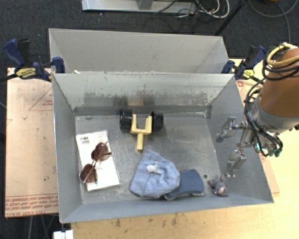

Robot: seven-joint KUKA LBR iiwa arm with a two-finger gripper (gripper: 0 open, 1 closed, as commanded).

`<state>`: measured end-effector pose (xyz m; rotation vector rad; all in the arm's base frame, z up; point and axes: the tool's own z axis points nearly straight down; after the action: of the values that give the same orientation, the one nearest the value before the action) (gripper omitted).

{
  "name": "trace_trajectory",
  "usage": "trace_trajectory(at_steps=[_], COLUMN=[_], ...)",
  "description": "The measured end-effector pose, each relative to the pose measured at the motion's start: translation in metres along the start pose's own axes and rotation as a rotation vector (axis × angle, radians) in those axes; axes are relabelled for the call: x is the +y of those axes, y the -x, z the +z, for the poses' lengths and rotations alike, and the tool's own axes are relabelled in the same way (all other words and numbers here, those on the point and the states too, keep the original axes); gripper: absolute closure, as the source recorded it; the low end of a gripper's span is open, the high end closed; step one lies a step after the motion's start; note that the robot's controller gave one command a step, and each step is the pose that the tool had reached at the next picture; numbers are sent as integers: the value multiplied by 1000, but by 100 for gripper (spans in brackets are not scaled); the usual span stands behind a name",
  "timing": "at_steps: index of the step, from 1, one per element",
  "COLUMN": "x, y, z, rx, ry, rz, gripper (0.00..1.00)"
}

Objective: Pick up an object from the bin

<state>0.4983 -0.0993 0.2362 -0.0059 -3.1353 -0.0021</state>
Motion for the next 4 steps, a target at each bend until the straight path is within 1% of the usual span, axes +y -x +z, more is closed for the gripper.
trace_trajectory(at_steps=[1, 2, 3, 4], x=[1, 24, 80, 108], y=[2, 7, 5, -3], z=[-3, 54, 78, 99], rx=[-7, -13, -5, -4], ry=[-1, -2, -1, 1], rz=[-4, -64, -257, -180], gripper=[0, 0, 0, 0])
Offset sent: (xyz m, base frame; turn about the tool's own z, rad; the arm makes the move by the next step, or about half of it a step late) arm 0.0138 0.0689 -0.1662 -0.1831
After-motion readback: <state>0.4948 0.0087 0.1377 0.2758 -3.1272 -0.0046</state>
